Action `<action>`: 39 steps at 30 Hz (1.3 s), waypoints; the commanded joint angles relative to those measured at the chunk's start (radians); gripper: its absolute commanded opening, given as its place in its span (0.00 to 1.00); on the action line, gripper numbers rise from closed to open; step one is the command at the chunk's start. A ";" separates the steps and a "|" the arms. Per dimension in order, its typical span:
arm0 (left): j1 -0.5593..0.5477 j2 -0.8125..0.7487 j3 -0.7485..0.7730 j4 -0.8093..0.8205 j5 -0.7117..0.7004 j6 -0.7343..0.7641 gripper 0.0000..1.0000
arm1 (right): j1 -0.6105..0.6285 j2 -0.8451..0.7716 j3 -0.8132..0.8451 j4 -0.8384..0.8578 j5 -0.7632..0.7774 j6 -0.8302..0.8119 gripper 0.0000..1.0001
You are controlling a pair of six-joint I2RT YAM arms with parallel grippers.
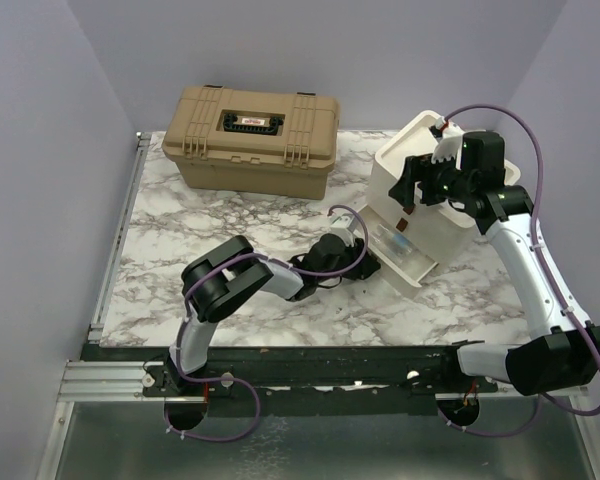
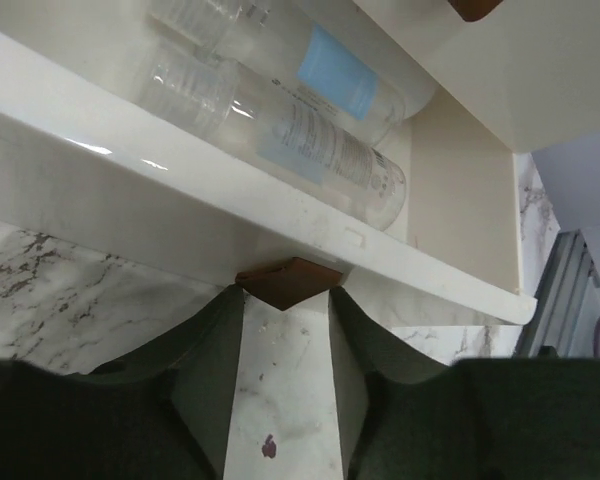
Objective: Organize the makeup
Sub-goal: Close the drawer in the storage box.
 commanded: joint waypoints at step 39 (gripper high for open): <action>0.059 0.158 0.289 0.024 0.110 0.074 0.01 | 0.023 -0.037 -0.093 -0.026 -0.093 0.208 0.60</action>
